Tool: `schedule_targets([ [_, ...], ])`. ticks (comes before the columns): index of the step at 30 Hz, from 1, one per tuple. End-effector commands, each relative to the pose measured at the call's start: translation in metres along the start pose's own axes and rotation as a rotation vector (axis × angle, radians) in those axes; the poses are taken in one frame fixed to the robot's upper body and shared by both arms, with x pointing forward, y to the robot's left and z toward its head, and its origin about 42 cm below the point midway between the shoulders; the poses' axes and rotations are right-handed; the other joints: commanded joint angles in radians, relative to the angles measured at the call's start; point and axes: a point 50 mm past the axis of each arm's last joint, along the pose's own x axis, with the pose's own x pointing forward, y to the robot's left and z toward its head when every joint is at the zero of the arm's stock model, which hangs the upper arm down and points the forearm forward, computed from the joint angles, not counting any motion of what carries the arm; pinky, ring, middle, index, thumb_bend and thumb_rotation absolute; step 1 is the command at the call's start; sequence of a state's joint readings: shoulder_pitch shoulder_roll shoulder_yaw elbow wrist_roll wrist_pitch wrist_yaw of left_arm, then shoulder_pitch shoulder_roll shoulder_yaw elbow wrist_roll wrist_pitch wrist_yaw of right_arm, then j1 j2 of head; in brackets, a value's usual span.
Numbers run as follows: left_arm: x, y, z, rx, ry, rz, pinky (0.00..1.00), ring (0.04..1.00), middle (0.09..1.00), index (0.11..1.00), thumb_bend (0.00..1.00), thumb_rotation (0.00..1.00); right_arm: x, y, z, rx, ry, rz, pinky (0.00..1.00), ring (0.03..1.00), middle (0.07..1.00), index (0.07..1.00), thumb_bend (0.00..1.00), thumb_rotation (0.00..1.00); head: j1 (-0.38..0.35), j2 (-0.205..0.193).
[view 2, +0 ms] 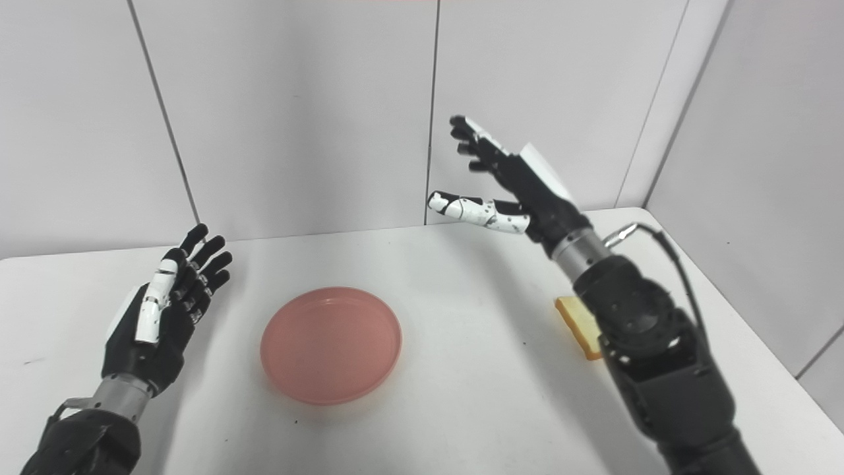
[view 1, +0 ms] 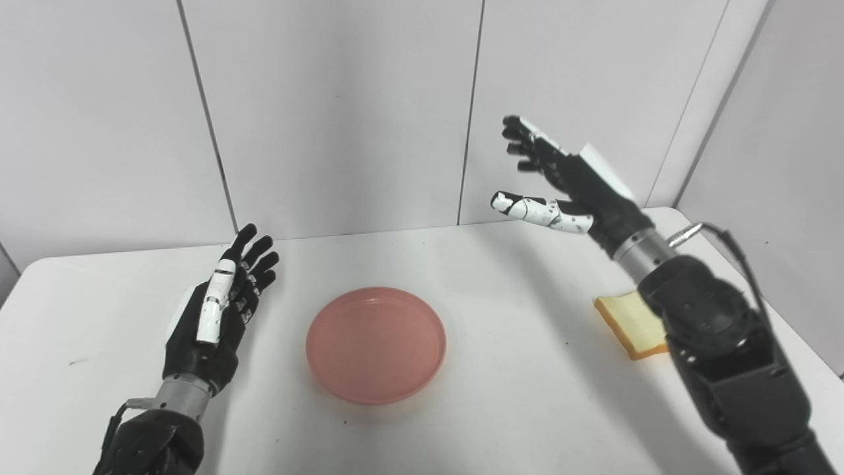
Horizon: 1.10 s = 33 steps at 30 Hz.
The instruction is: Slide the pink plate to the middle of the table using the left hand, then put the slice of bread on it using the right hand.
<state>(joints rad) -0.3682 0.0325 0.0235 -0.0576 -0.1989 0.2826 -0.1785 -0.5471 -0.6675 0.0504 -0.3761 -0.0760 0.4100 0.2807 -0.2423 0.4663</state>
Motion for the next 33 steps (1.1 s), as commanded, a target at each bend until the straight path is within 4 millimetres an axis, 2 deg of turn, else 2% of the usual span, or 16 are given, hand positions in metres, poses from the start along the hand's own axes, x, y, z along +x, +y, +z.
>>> schedule_targets([
  [1,0.007,0.003,0.019,0.014,-0.085,-0.029,0.97,0.935,0.945,0.947,0.43,1.00,0.001,-0.026,0.020,-0.104,-0.041,-0.005,0.87,0.930,0.949,0.961,0.99,0.56,-0.003,0.000],
  [4,0.006,0.007,0.019,0.024,-0.088,-0.031,0.97,0.934,0.945,0.948,0.43,1.00,-0.005,-0.043,0.019,-0.170,0.007,0.058,0.86,0.942,0.964,0.967,0.99,0.49,-0.014,0.000],
  [6,0.006,0.010,0.018,0.026,-0.091,-0.034,0.98,0.937,0.945,0.948,0.43,1.00,-0.010,-0.051,0.017,-0.211,0.045,0.094,0.91,0.979,0.986,0.983,1.00,0.42,-0.019,0.001],
  [10,0.005,0.015,0.019,0.031,-0.093,-0.030,0.97,0.933,0.939,0.934,0.43,1.00,-0.016,-0.059,0.016,-0.339,0.108,0.155,0.89,1.000,1.000,1.000,1.00,0.39,-0.032,0.006],
  [15,0.004,0.021,0.018,0.040,-0.094,-0.043,0.98,0.941,0.947,0.944,0.43,1.00,-0.023,-0.067,0.008,-0.394,0.190,0.257,0.93,1.000,1.000,1.000,1.00,0.27,-0.045,0.013],
  [25,0.001,0.034,0.020,0.024,-0.094,-0.034,0.97,0.948,0.954,0.950,0.43,1.00,-0.033,-0.082,-0.017,-0.544,0.387,0.359,0.93,1.000,1.000,1.000,1.00,0.30,-0.065,0.031],
  [28,-0.001,0.036,0.021,0.023,-0.094,-0.035,0.97,0.947,0.953,0.947,0.44,1.00,-0.034,-0.082,-0.023,-0.586,0.431,0.379,0.94,1.000,1.000,1.000,1.00,0.31,-0.074,0.036],
  [31,-0.001,0.039,0.021,0.036,-0.098,-0.037,0.98,0.947,0.952,0.946,0.43,1.00,-0.034,-0.082,-0.028,-0.638,0.479,0.405,0.92,1.000,1.000,1.000,1.00,0.32,-0.081,0.041],
  [33,-0.002,0.040,0.021,0.034,-0.098,-0.035,0.98,0.948,0.952,0.945,0.43,1.00,-0.034,-0.081,-0.033,-0.649,0.507,0.428,0.95,1.000,1.000,1.000,1.00,0.30,-0.080,0.044],
])
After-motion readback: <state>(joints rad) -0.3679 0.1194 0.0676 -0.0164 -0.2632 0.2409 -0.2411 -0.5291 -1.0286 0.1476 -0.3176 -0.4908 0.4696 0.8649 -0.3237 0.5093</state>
